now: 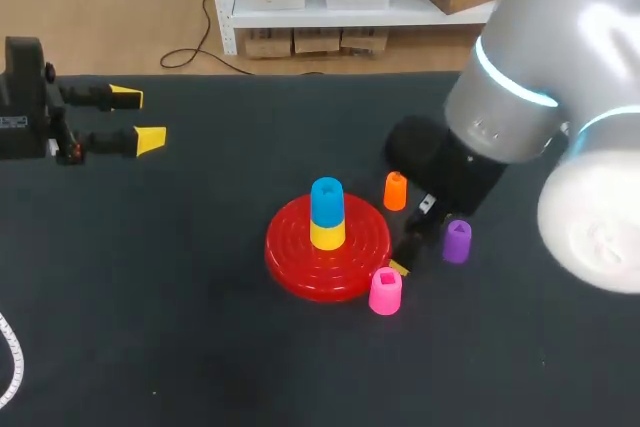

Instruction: Pick up and stack the cylinders on the red base in this order: pink,purple,orange,green

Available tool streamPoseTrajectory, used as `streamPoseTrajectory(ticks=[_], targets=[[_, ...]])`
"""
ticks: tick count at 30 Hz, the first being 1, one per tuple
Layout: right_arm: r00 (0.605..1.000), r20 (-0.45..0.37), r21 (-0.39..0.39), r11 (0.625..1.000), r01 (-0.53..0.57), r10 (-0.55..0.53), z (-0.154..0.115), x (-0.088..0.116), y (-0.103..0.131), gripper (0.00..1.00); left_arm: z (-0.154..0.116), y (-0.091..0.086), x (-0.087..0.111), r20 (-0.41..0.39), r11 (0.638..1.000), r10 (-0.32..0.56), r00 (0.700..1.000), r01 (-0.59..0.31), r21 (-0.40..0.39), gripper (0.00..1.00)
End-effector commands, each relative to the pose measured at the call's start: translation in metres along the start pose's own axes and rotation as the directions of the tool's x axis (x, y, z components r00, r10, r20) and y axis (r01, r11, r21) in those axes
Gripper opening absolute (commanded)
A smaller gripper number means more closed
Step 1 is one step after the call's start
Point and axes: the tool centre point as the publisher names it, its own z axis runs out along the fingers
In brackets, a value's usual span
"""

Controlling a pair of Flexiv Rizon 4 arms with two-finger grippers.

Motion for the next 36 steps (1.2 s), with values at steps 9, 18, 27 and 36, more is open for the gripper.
streamPoseTrajectory(ticks=[9, 18, 27, 36], targets=[[0.999, -0.052, 0.049, 0.999, 0.015, -0.013, 0.029, 0.019, 0.002, 1.0, 0.001, 0.0, 0.002, 0.008, 1.0, 0.002, 1.0, -0.002, -0.003, 1.0], [0.998, -0.065, 0.075, 0.997, 0.023, -0.018, 0.036, 0.022, 0.0, 1.0, 0.001, 0.0, 0.002, 0.008, 1.0, 0.002, 1.0, -0.002, -0.003, 1.0], [0.998, -0.065, 0.075, 0.997, 0.023, -0.018, 0.036, 0.022, 0.0, 1.0, 0.001, 0.0, 0.002, 0.008, 1.0, 0.002, 1.0, -0.002, -0.003, 1.0], [0.998, -0.065, 0.075, 0.997, 0.023, -0.018, 0.036, 0.022, 0.0, 1.0, 0.001, 0.0, 0.002, 0.008, 1.0, 0.002, 1.0, -0.002, -0.003, 1.0]])
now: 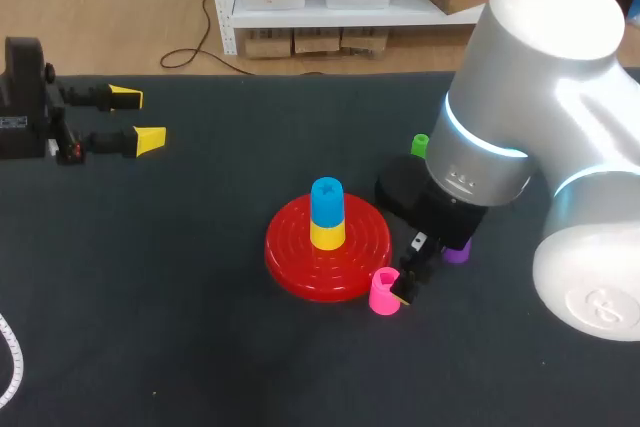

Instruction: Pick up and stack the cylinders on the red base in this order: pink,purple,orange,green

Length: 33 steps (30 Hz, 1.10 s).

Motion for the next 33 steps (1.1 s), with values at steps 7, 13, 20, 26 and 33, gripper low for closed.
streamPoseTrajectory(ticks=[7, 13, 20, 26, 33], targets=[[1.0, 0.002, 0.004, 1.0, -0.002, 0.002, -0.001, 0.001, 0.001, 1.0, 0.001, 0.0, 0.002, 0.008, 1.0, 0.003, 1.0, -0.003, -0.003, 1.0], [1.0, -0.013, -0.002, 1.0, 0.025, -0.025, 0.001, 0.005, 0.008, 1.0, 0.001, 0.0, 0.002, 0.008, 1.0, 0.003, 1.0, -0.003, -0.003, 1.0], [0.998, -0.045, 0.021, 0.999, 0.036, -0.035, 0.001, 0.003, 0.007, 1.0, 0.001, 0.0, 0.002, 0.008, 1.0, 0.003, 1.0, -0.003, -0.003, 1.0], [0.995, -0.102, 0.047, 0.999, 0.024, -0.019, 0.004, -0.006, 0.006, 1.0, 0.001, 0.0, 0.002, 0.008, 1.0, 0.003, 1.0, -0.003, -0.003, 1.0], [0.993, -0.115, 0.035, 0.999, 0.031, -0.026, 0.013, -0.021, 0.012, 1.0, 0.001, 0.0, 0.002, 0.008, 1.0, 0.003, 1.0, -0.003, -0.003, 1.0]])
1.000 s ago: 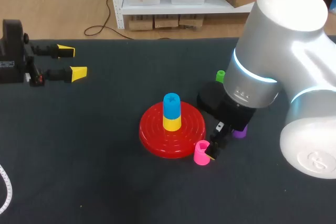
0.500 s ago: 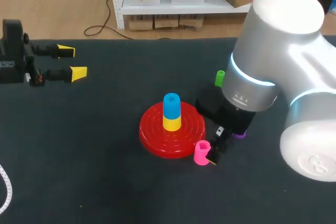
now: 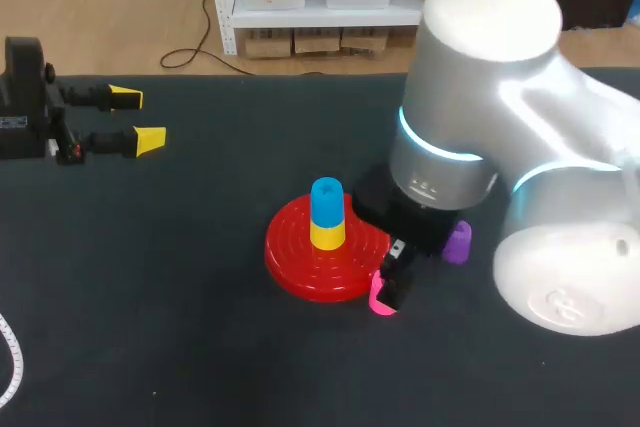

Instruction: Pick up and stack the cylinders on the red base in this order: pink,purple,orange,green

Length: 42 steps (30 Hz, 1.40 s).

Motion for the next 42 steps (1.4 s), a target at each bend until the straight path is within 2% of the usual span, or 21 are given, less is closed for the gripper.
streamPoseTrajectory(ticks=[1, 9, 11, 16, 17, 19, 22, 27, 30, 31, 33, 40, 42], targets=[[1.0, -0.025, -0.007, 1.0, 0.004, -0.004, 0.007, -0.014, 0.002, 1.0, 0.001, 0.0, 0.002, 0.008, 1.0, 0.003, 1.0, -0.003, -0.003, 1.0], [1.0, -0.019, -0.005, 1.0, -0.025, 0.025, 0.007, -0.014, 0.004, 1.0, 0.001, 0.0, 0.002, 0.008, 1.0, 0.003, 1.0, -0.003, -0.003, 1.0], [0.999, -0.017, -0.007, 1.0, -0.028, 0.028, 0.006, -0.013, 0.004, 0.73, 0.001, 0.0, 0.002, 0.008, 1.0, 0.003, 1.0, -0.003, -0.003, 1.0], [0.999, 0.006, -0.005, 0.999, -0.038, 0.038, 0.005, -0.011, 0.003, 0.6, 0.001, 0.0, 0.002, 0.008, 1.0, 0.003, 1.0, -0.003, -0.003, 1.0], [0.999, 0.006, -0.003, 0.999, -0.038, 0.038, 0.005, -0.011, 0.003, 0.54, 0.001, 0.0, 0.002, 0.008, 1.0, 0.003, 1.0, -0.003, -0.003, 1.0], [0.999, 0.014, -0.002, 0.999, -0.035, 0.036, 0.005, -0.01, 0.004, 0.54, 0.001, 0.0, 0.002, 0.008, 1.0, 0.003, 1.0, -0.003, -0.003, 1.0], [1.0, 0.015, 0.0, 1.0, -0.027, 0.027, 0.005, -0.01, 0.008, 0.69, 0.001, 0.0, 0.002, 0.008, 1.0, 0.003, 1.0, -0.003, -0.003, 1.0], [1.0, 0.01, -0.003, 1.0, -0.022, 0.022, 0.008, -0.01, 0.012, 0.71, 0.001, 0.0, 0.002, 0.008, 1.0, 0.003, 1.0, -0.003, -0.003, 1.0], [1.0, 0.008, -0.003, 1.0, -0.019, 0.019, 0.009, -0.01, 0.013, 0.68, 0.001, 0.0, 0.002, 0.008, 1.0, 0.003, 1.0, -0.003, -0.003, 1.0], [1.0, 0.008, -0.003, 1.0, -0.018, 0.018, 0.01, -0.01, 0.013, 0.61, 0.001, 0.0, 0.002, 0.008, 1.0, 0.003, 1.0, -0.003, -0.003, 1.0], [1.0, 0.008, -0.002, 1.0, -0.019, 0.019, 0.01, -0.011, 0.013, 0.56, 0.001, 0.0, 0.002, 0.008, 1.0, 0.003, 1.0, -0.003, -0.003, 1.0], [1.0, 0.003, -0.003, 1.0, -0.024, 0.024, 0.012, -0.012, 0.012, 0.5, 0.001, 0.0, 0.002, 0.008, 1.0, 0.003, 1.0, -0.003, -0.003, 1.0], [1.0, 0.001, -0.002, 1.0, -0.024, 0.024, 0.013, -0.012, 0.012, 0.51, 0.001, 0.0, 0.002, 0.008, 1.0, 0.003, 1.0, -0.003, -0.003, 1.0]])
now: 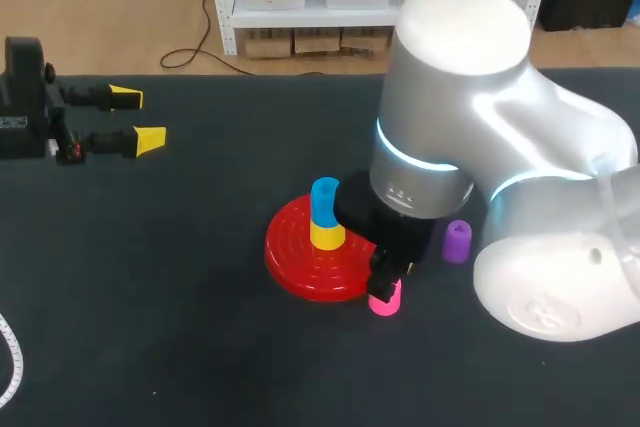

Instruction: Pick up and stack the cylinders on the red base in this order: pink,purple,orange,green

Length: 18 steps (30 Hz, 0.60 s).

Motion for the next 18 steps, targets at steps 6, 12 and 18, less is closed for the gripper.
streamPoseTrajectory(ticks=[6, 12, 18], targets=[[1.0, -0.006, 0.005, 1.0, -0.004, 0.004, 0.0044, -0.0006, -0.0005, 0.52, 0.0014, 0.0003, 0.0018, 0.008, 1.0, 0.003, 1.0, -0.003, -0.003, 1.0], [1.0, -0.012, 0.0, 1.0, -0.01, 0.01, 0.007, -0.0023, -0.002, 0.51, 0.0014, 0.0003, 0.0018, 0.008, 1.0, 0.003, 1.0, -0.003, -0.003, 1.0], [1.0, -0.01, -0.002, 1.0, -0.014, 0.014, 0.0069, -0.0049, -0.0037, 0.51, 0.0014, 0.0003, 0.0018, 0.008, 1.0, 0.003, 1.0, -0.003, -0.003, 1.0]])
